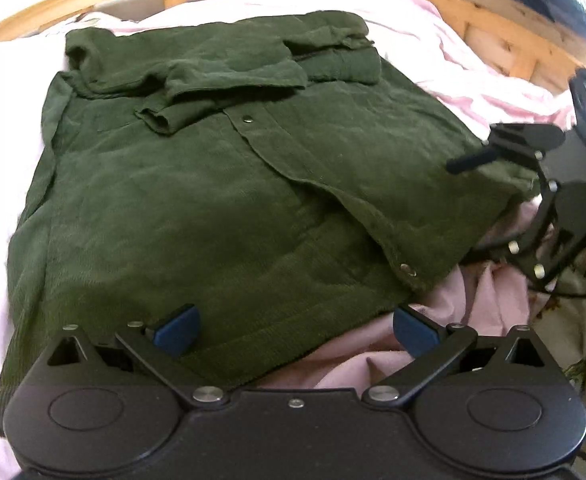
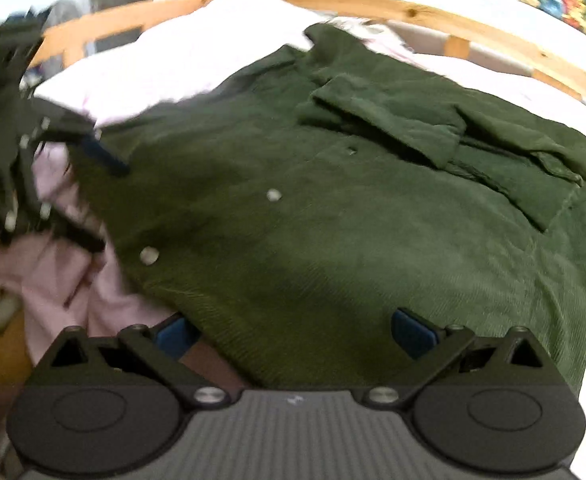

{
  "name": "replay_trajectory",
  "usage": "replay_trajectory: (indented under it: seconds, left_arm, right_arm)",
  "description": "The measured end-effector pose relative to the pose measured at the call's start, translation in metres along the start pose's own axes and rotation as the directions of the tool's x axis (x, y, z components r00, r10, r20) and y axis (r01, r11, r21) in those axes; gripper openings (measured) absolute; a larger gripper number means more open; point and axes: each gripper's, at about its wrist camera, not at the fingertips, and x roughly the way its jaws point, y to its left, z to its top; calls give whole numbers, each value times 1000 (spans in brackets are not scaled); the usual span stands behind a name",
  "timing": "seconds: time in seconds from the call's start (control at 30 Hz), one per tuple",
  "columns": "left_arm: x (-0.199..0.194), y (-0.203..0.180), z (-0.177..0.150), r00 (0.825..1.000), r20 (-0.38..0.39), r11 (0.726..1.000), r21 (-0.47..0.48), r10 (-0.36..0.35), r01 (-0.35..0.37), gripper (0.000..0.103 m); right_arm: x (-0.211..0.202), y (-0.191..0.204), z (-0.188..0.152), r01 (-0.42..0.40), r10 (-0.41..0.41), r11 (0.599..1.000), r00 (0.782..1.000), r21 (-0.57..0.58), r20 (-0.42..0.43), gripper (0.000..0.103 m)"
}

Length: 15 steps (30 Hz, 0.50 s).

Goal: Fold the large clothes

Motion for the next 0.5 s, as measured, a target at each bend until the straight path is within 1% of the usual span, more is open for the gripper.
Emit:
replay_trajectory:
  seconds: [0.07,0.13,0.2,0.27,0.33,0.4,0.5]
  left_arm:
    - [4,-5,4,1000,-6,1000,15,-2,2,102]
    - [6,-9,7,1000,-9,1000,22,-8,8,102]
    - [9,-12,11,1000,-12,999,33,-13,13,102]
    - [13,-16,15,1000,-18,998,56,-7,8,102]
    - [19,-19,19,999,-31,997,80,15,-12,102]
    - [27,-20,22,998,-48,995,93,49,-45,102]
    - [40,-18,27,991,-81,991,89,104,-97,102]
  right_arm:
    - [-4,-18,3,-23,20,994,999,106,33,103]
    - [-4,-39,3,-77,67,970,996,231,54,103]
    - [0,-54,1,-95,81,943,995,318,58,103]
    - [3,-62,-1,-92,74,930,995,355,65,103]
    - [5,-67,-2,-88,64,921,995,380,75,103]
    - [7,-69,-2,-89,61,915,995,394,84,103]
    - [10,-69,-1,-83,48,912,994,403,96,103]
